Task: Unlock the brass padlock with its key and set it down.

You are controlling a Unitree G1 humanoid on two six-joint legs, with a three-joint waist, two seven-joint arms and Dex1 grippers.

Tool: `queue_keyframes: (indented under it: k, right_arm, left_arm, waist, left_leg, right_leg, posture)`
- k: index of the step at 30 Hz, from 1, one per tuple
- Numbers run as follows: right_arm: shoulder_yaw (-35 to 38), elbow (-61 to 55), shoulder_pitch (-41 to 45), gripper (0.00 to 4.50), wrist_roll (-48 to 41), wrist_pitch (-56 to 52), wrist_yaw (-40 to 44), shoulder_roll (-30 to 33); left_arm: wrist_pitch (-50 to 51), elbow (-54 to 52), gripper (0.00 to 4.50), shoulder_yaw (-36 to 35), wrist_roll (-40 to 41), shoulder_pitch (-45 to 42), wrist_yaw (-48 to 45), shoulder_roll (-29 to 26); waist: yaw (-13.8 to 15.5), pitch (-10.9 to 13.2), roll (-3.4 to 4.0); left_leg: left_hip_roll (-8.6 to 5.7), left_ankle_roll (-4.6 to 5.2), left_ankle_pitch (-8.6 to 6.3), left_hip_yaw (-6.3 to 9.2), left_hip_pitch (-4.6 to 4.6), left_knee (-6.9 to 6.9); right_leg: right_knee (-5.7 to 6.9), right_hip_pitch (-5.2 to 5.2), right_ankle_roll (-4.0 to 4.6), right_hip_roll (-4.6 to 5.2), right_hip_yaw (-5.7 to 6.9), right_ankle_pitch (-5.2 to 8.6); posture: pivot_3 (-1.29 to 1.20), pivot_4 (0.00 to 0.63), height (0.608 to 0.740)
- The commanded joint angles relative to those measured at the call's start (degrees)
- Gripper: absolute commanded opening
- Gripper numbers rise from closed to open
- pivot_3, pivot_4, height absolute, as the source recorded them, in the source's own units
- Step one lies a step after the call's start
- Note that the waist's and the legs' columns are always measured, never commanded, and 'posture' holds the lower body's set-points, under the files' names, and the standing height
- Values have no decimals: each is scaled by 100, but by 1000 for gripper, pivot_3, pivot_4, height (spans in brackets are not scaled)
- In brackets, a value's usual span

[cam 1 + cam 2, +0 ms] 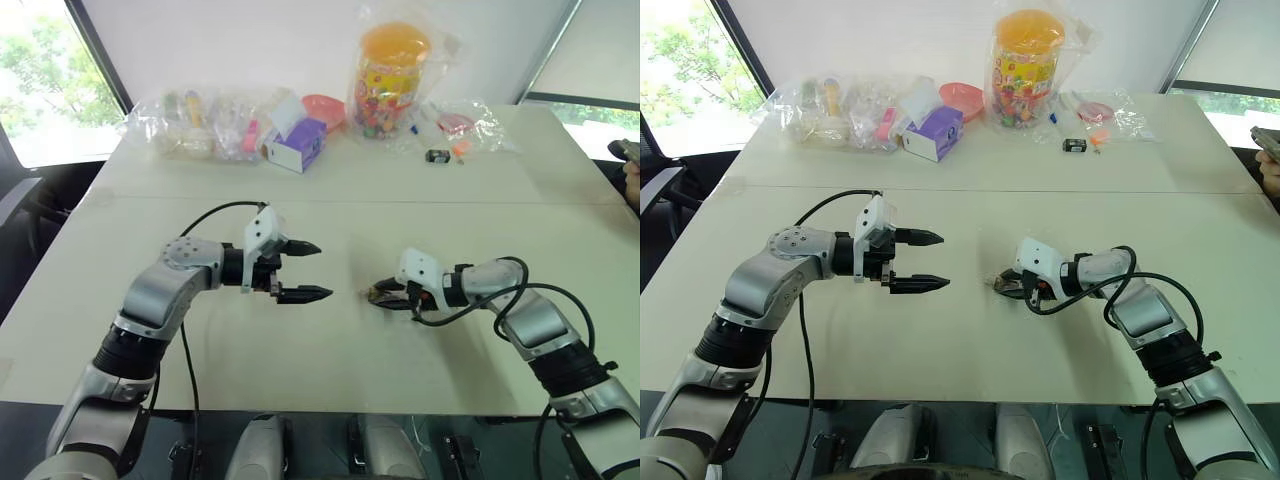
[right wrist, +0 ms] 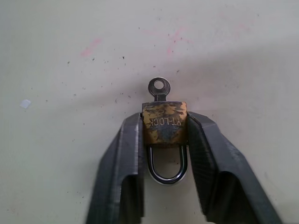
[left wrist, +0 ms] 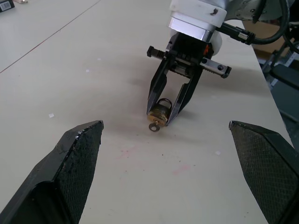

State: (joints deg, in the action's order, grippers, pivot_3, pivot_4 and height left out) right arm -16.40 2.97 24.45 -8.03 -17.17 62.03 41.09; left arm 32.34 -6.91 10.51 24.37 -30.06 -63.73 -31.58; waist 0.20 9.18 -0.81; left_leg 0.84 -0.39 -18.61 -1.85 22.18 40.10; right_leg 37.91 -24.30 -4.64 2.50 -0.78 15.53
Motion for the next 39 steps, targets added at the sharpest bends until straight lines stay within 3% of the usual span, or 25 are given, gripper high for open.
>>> queue_keyframes:
  k: [1,7,11,14,23,26,30,39]
  right_arm:
    - [50,33,-139,681,231,-164,-241,-2]
    - [263,-1180,-155,681,1236,1234,-1454,-38]
    - [308,-1738,-81,681,2540,2846,-2550,109]
    - [259,-1903,-306,681,2832,3358,-2731,160]
    - [337,-2007,-393,681,2883,3345,-2582,64]
    - [360,-2023,-379,681,2865,3309,-2559,58]
    - [357,-2032,-346,681,2877,3298,-2506,69]
    - [389,-2161,-269,681,2848,3215,-2401,43]
  left_arm:
    - [32,-103,4500,-23,77,-134,-62,-20]
    - [318,21,4500,-106,241,-193,-95,43]
    - [580,207,4500,-201,485,-415,-22,264]
    - [729,300,4500,-270,649,-611,-37,399]
    - [597,508,4500,-234,633,-794,-174,419]
    - [529,537,3639,-245,620,-784,-230,406]
    - [427,565,1633,-128,462,-754,-200,403]
    - [211,716,1633,-50,286,-727,-174,524]
  waist:
    - [0,0,0]
    - [-9,1,1]
    - [-5,1,2]
    - [22,1,0]
    - [-17,1,0]
    - [-42,1,0]
    - [-66,1,0]
    - [-79,1,0]
  left_leg:
    - [0,0,0,0,0,0]
    - [-1,0,0,-4,4,0]
    - [-1,-2,1,-4,12,0]
    - [-3,-3,1,-5,14,1]
    - [0,-3,2,-6,12,0]
    - [-1,-3,2,-6,12,0]
    - [-1,-3,2,-5,12,0]
    - [0,-3,2,-4,12,0]
  right_leg:
    - [0,0,0,0,0,0]
    - [4,-8,0,1,-2,0]
    - [6,-19,0,-3,-2,0]
    - [4,-18,0,-2,-2,0]
    - [5,-17,0,-7,-3,0]
    - [5,-17,0,-6,-4,0]
    - [5,-17,0,-6,-4,0]
    - [5,-17,0,-6,-4,0]
  posture:
    - [0,150,735]
    - [0,150,735]
    - [0,150,735]
    - [0,150,735]
    - [0,150,735]
    - [0,150,735]
    - [0,150,735]
    - [0,150,735]
